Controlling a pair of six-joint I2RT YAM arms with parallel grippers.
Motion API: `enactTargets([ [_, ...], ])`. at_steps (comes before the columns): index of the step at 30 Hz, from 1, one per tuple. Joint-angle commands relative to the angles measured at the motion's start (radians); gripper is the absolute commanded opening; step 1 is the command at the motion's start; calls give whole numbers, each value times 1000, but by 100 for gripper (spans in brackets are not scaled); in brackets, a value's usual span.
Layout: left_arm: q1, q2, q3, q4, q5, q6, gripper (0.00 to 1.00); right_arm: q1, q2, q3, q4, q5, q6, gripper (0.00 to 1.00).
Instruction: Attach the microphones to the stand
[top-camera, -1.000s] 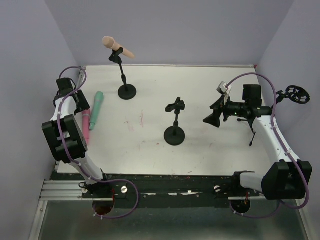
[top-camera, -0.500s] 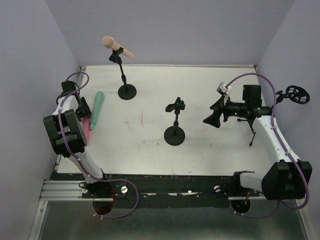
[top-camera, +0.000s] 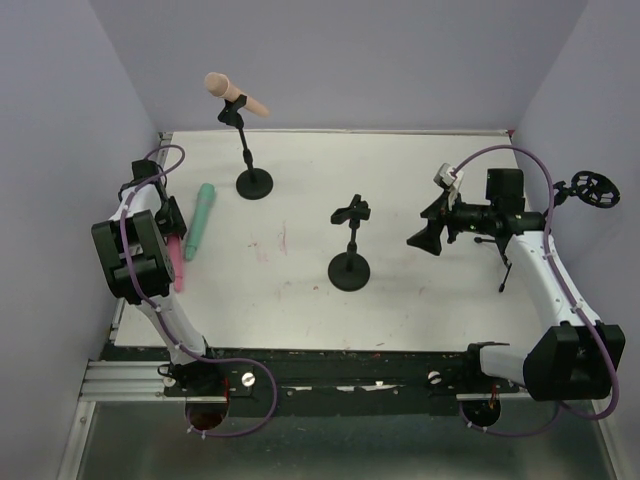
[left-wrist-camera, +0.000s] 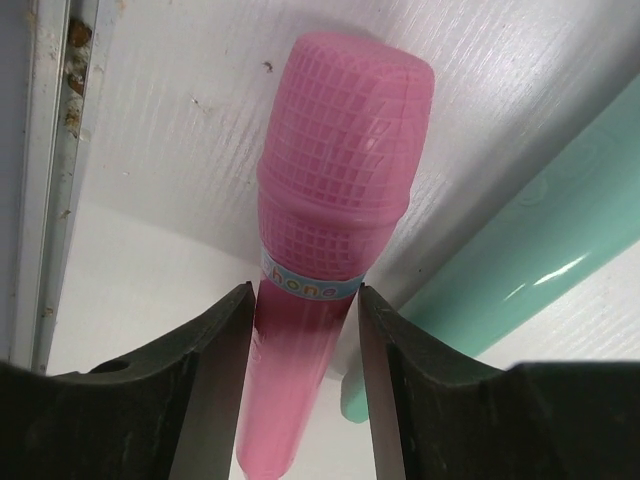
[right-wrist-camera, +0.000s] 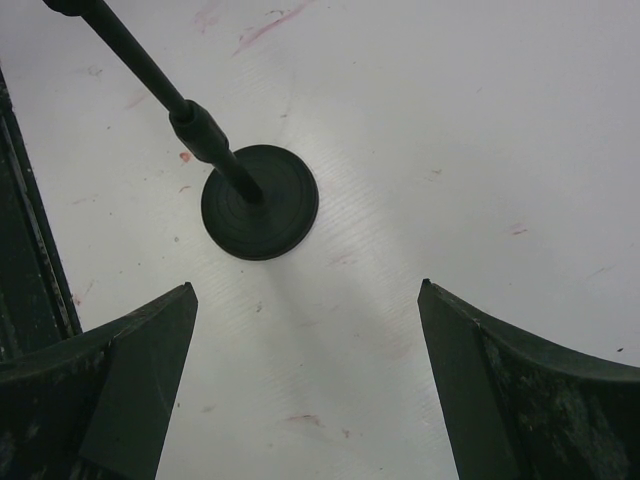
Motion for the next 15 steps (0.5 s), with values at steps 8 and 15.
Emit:
enactTargets([
  [8, -4, 41, 40, -92, -44, 28, 64, -4, -35, 29, -23, -17, -14, 100],
  [15, -4, 48, 37, -92, -50, 38, 56, -4, -46, 29, -23, -15, -13, 100],
])
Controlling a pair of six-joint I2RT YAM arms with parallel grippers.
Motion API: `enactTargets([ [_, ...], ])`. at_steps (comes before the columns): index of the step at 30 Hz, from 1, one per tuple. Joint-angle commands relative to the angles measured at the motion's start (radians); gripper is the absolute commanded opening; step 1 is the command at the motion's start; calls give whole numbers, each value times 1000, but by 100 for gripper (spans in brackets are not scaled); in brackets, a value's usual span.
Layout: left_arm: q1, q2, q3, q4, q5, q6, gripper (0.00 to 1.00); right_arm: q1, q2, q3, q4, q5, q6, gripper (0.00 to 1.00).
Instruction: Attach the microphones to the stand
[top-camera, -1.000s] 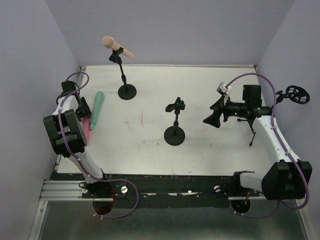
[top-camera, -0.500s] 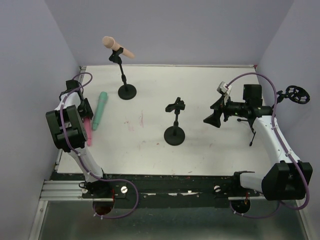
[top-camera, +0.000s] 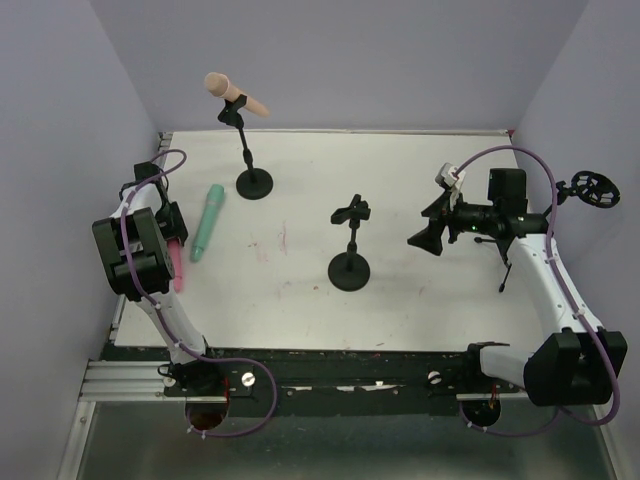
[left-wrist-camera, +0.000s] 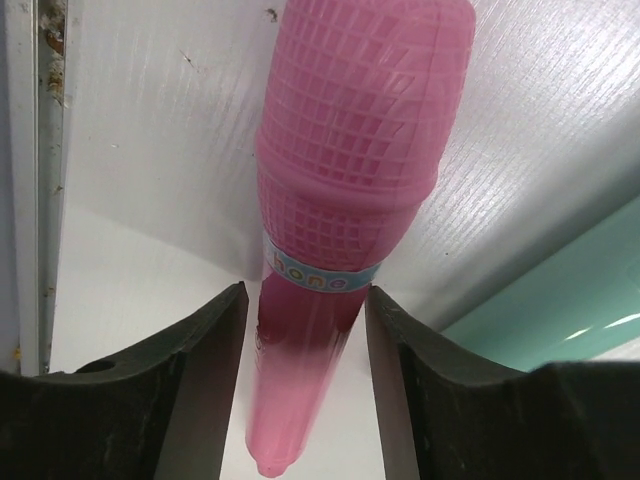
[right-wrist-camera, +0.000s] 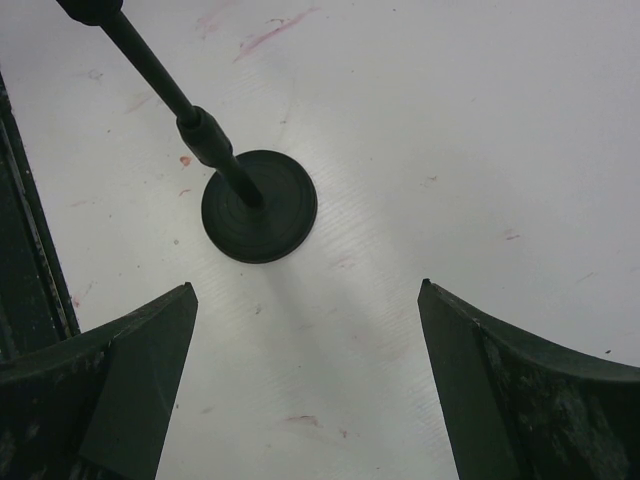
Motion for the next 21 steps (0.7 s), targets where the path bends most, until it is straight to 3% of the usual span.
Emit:
enactTargets([
  [1, -3, 15, 16, -14, -32, 17, 53, -4, -19, 27, -23, -15, -15, 100],
  [3, -3, 12, 10, -8, -31, 19, 38, -4, -21, 27, -23, -14, -15, 100],
  [7, -5, -20, 11, 7, -3, 16, 17, -4, -26, 26, -23, -11, -17, 100],
  [14, -5, -169, -53, 92, 84, -6, 5, -4, -32, 21, -22, -12, -20, 100],
  [21, -45, -360, -150, 162, 141, -35, 1, -5, -35, 12, -12, -29, -18, 100],
])
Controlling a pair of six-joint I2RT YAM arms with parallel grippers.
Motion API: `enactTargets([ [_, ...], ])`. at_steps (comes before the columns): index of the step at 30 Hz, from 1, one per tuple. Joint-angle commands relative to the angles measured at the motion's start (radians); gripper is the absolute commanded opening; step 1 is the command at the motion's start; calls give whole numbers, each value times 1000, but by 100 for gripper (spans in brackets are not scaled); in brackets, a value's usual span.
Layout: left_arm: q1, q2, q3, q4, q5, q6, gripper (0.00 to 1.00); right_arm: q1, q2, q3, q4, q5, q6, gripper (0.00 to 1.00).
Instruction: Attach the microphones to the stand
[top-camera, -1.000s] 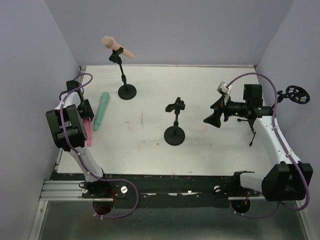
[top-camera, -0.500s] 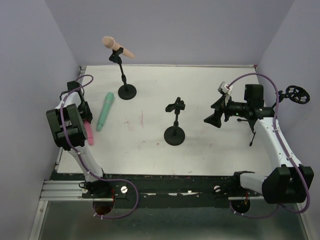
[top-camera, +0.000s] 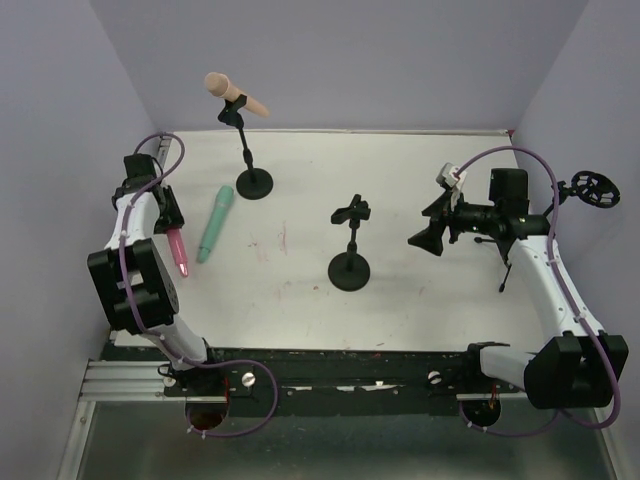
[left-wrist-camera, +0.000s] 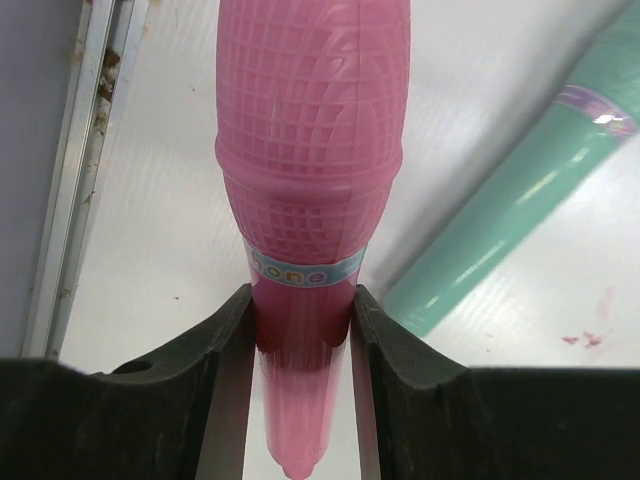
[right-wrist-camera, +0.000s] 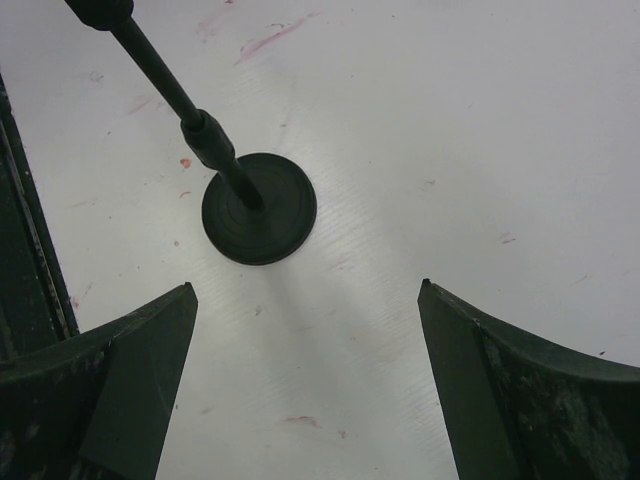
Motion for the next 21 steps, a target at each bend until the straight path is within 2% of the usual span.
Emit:
enactTargets([
  [1, -41, -160, -71, 79, 65, -32, 1, -4, -20, 9, -10, -32, -17, 100],
  [7, -113, -394, -240, 151, 114, -83, 0, -4, -38, -3, -28, -64, -70, 100],
  [15, -282, -824, -501, 313, 265, -185, 0, -4, -89, -26, -58, -99, -43, 100],
  [21, -373, -1049, -550, 444, 439, -208, 0, -5, -54, 136, -347, -127, -197, 100],
])
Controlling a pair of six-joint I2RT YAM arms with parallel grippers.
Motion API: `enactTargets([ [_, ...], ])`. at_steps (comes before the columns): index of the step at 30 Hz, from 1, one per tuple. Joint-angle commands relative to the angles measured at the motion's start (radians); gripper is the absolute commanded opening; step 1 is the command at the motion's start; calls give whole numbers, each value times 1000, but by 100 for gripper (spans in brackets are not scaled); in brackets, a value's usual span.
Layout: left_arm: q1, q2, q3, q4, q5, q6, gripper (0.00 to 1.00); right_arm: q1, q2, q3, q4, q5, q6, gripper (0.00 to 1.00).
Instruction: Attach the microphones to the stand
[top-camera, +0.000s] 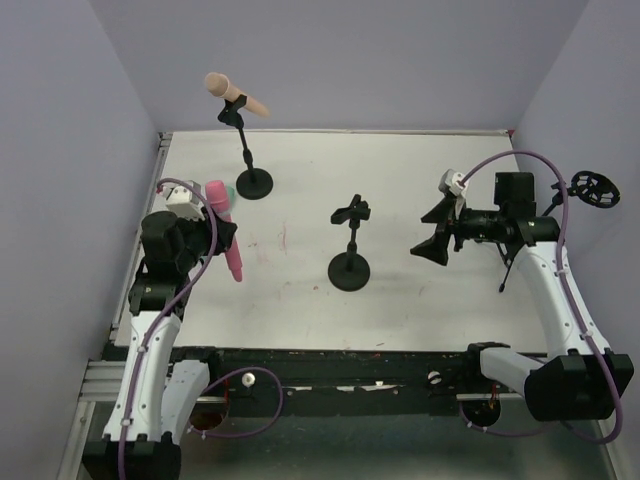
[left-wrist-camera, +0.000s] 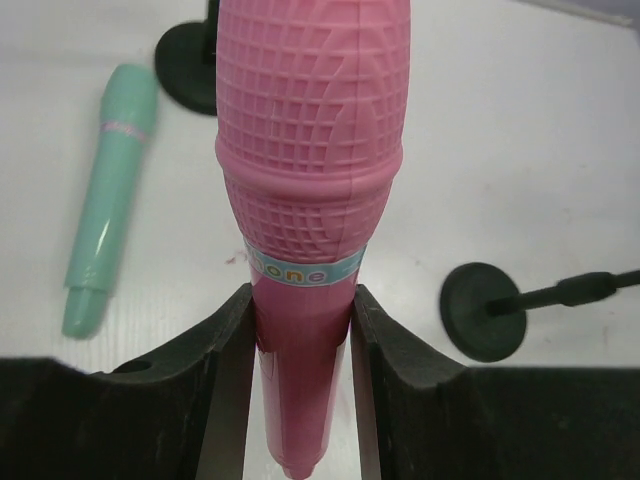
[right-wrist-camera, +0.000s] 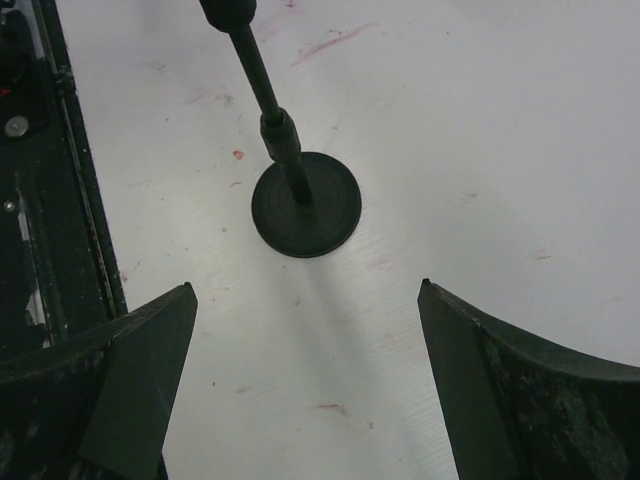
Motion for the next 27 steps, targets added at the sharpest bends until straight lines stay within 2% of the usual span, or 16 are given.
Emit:
enactTargets([
  [1, -72, -136, -13, 185, 173, -41, 0, -4, 23, 155, -262, -66, -129, 100],
  [4, -118, -201, -16, 265, 244, -41, 0, -2, 52, 238, -359, -96, -172, 100],
  [7, -178, -222, 4, 318, 325, -16, 0, -4, 75, 290, -387, -92, -184, 100],
  [12, -292, -192, 119, 308, 376, 41, 0, 18, 118, 405, -436, -113, -187, 100],
  [17, -398, -78, 298, 323, 379, 4, 0, 59, 184, 555, -482, -193, -164, 100],
  [19, -473, -20, 369, 335, 365, -2, 0, 67, 218, 606, -500, -219, -159, 100],
  [23, -658, 133, 539, 312, 251, 42, 0, 81, 273, 713, -577, -309, -172, 100],
  [27, -747, 297, 653, 357, 183, -2, 0, 99, 296, 792, -595, -388, -132, 100],
])
